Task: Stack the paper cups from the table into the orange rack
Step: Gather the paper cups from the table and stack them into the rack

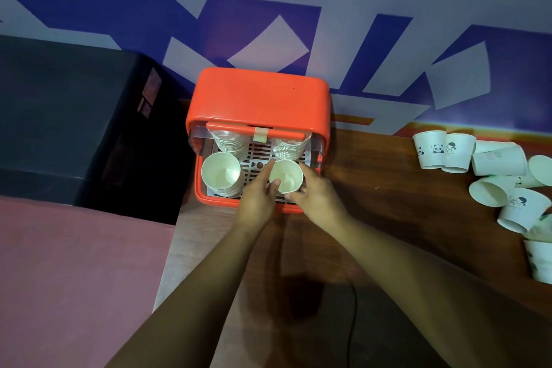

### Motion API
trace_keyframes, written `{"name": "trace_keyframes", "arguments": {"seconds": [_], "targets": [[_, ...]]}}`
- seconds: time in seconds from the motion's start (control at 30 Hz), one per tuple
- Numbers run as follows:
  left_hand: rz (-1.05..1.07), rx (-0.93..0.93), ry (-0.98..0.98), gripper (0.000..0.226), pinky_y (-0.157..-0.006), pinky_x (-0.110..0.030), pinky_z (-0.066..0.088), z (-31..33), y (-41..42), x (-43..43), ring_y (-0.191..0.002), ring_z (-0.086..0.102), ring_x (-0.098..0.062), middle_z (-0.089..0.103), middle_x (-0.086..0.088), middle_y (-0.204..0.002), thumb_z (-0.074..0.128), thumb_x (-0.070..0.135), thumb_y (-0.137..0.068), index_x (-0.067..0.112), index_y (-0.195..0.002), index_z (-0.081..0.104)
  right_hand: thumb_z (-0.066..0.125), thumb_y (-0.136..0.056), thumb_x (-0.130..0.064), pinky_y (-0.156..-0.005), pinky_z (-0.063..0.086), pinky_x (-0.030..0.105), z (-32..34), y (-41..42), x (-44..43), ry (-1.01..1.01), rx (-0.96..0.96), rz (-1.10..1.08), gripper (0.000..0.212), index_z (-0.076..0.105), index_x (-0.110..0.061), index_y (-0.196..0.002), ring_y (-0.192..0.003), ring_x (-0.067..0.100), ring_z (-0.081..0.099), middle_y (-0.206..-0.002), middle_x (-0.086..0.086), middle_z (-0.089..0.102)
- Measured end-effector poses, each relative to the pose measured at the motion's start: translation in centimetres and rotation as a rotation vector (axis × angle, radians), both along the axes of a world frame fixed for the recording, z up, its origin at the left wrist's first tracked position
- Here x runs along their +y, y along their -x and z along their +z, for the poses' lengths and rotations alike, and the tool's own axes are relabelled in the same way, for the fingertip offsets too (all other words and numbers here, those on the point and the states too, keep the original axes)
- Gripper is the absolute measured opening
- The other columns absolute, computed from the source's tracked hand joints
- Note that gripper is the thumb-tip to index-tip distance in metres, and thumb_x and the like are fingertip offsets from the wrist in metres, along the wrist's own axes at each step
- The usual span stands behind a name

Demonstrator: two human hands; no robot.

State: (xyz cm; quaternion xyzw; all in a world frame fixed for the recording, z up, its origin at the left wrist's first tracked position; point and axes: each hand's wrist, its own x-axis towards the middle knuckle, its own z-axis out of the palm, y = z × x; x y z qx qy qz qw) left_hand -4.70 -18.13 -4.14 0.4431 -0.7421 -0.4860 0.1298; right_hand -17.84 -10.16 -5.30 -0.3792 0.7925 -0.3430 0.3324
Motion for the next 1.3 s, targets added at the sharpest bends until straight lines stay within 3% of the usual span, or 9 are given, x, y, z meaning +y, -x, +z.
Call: {"name": "trace_keyframes", "arguments": {"seconds": [0.23,0.43,0.57,0.67,0.77,0.93,1.1,1.2,1.3], "targets": [[0.035,-0.011,-0.008,0.050,-0.087,-0.010,0.031,-0.3,0.3,-0.2,-0.127,0.055,-0.019,0.061,-0.003,-0.139,0.052,0.020,-0.103,0.021,-0.151,0.041,0.082,-0.075,-0.018,-0.087,0.057,0.043,-0.2,0.1,-0.4,-0.049,0.003,-0.040,0.058,0.051,-0.021,-0.124,-0.101,0.018,0.067,-0.112,0.002,0.069],[0.063,-0.022,-0.037,0.043,-0.089,-0.029,0.043,0.2,0.0,0.6,-0.118,0.060,-0.025,0.063,-0.008,-0.130,0.050,0.026,-0.103,0.012,-0.143,0.042,0.084,-0.071,-0.020,-0.094,0.053,0.042,0.4,-0.1,-0.1,-0.044,0.062,-0.014,0.067,0.051,-0.023,-0.130,-0.112,0.018,0.061,-0.124,0.000,0.059],[0.111,0.019,0.005,0.033,-0.097,-0.040,0.049,0.9,-1.5,2.3,-0.116,0.056,-0.021,0.057,-0.004,-0.124,0.057,0.023,-0.098,0.014,-0.129,0.050,0.079,-0.076,-0.015,-0.099,0.050,0.040,2.7,0.8,1.1,-0.045,0.119,0.023,0.063,0.051,-0.012,-0.133,-0.118,0.022,0.057,-0.129,0.007,0.055],[0.125,0.000,0.047,0.028,-0.090,-0.036,0.051,2.2,-2.1,4.4,-0.107,0.056,-0.019,0.049,-0.004,-0.121,0.059,0.018,-0.095,0.013,-0.122,0.052,0.069,-0.084,-0.014,-0.096,0.049,0.039,4.8,2.5,3.8,-0.031,0.203,0.042,0.045,0.057,-0.004,-0.126,-0.112,0.025,0.059,-0.120,0.011,0.057],[0.060,0.016,0.024,0.023,-0.086,-0.035,0.053,3.6,-0.7,6.2,-0.098,0.061,-0.017,0.052,-0.002,-0.116,0.059,0.016,-0.094,0.014,-0.117,0.056,0.066,-0.087,-0.025,-0.095,0.050,0.037,6.1,5.3,7.5,-0.092,0.271,0.012,0.044,0.057,-0.007,-0.127,-0.114,0.022,0.058,-0.124,0.008,0.056],[-0.190,0.028,0.084,0.015,-0.085,-0.040,0.051,4.5,6.3,8.3,-0.093,0.059,-0.022,0.057,-0.005,-0.102,0.062,0.016,-0.090,0.013,-0.104,0.057,0.061,-0.092,-0.036,-0.095,0.049,0.035,7.4,12.4,12.8,-0.266,0.372,-0.090,0.051,0.050,-0.013,-0.136,-0.115,0.022,0.056,-0.140,0.006,0.044],[-0.330,-0.026,0.047,0.012,-0.083,-0.037,0.050,4.7,16.8,10.2,-0.091,0.061,-0.024,0.062,-0.008,-0.098,0.063,0.019,-0.089,0.010,-0.096,0.058,0.063,-0.087,-0.028,-0.097,0.047,0.041,7.5,19.1,15.9,-0.271,0.467,-0.305,0.049,0.053,-0.005,-0.129,-0.116,0.036,0.053,-0.133,0.017,0.044],[-0.283,-0.117,-0.073,0.022,-0.083,-0.031,0.047,4.2,22.9,10.6,-0.100,0.060,-0.020,0.064,-0.003,-0.111,0.061,0.033,-0.094,0.015,-0.107,0.058,0.064,-0.086,-0.025,-0.098,0.045,0.042,6.9,22.4,16.1,-0.252,0.497,-0.377,0.049,0.053,-0.004,-0.128,-0.116,0.037,0.052,-0.131,0.019,0.044],[-0.237,-0.172,-0.146,0.045,-0.090,-0.031,0.044,2.5,28.3,10.4,-0.115,0.059,-0.027,0.061,-0.010,-0.129,0.058,0.040,-0.096,0.009,-0.129,0.053,0.064,-0.086,-0.024,-0.099,0.043,0.040,5.7,25.8,15.5,-0.233,0.503,-0.457,0.050,0.051,-0.004,-0.130,-0.115,0.035,0.050,-0.131,0.018,0.043]]}}
